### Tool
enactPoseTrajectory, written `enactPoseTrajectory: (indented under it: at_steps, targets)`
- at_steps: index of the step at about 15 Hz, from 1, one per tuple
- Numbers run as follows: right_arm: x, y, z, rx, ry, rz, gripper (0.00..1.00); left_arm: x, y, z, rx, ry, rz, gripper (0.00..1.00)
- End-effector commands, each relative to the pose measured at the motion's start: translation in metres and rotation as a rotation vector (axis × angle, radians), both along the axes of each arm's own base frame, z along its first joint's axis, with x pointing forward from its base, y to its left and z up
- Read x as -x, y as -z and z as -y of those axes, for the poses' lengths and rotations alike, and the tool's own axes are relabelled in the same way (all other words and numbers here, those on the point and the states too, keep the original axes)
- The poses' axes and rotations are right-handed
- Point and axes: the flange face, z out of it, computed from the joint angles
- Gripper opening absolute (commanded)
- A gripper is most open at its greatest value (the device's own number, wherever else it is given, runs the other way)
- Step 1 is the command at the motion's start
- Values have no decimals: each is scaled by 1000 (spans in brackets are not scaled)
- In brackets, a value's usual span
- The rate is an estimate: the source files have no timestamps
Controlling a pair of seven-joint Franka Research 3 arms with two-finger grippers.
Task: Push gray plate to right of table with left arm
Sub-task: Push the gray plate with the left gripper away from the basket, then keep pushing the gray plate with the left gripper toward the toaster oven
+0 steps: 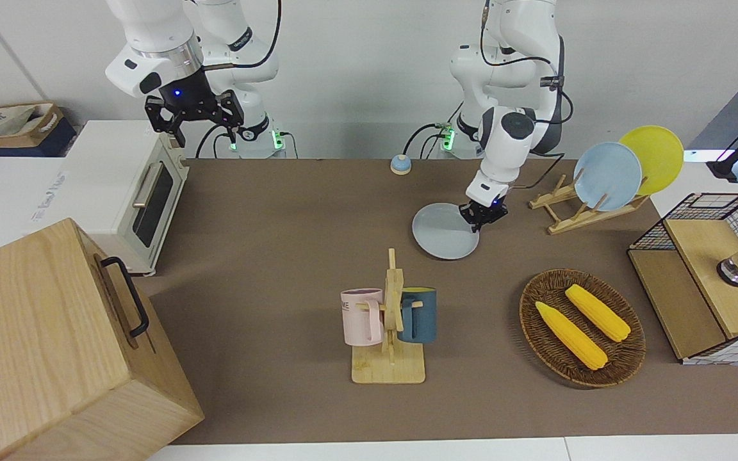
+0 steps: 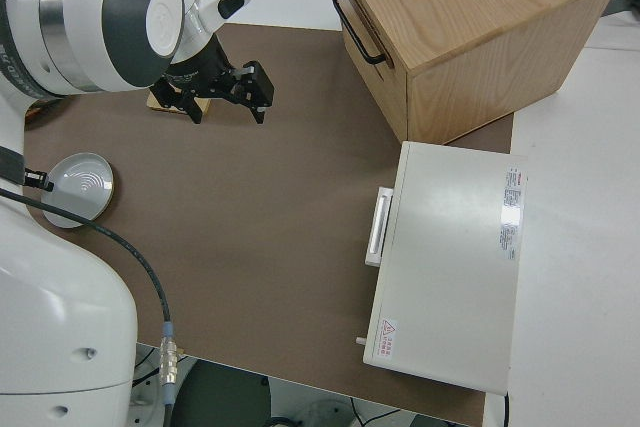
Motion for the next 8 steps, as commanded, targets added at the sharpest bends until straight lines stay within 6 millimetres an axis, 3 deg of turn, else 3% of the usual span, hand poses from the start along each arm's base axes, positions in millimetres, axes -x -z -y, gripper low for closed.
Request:
enactPoseTrajectory:
  at_steps: [1, 8]
  targets:
    - [4, -3, 2, -7, 2, -4, 983, -4, 19, 47, 3, -31, -25, 0]
    - [4, -3, 2, -7, 2, -6, 983, 5, 26, 131, 21, -87, -35, 0]
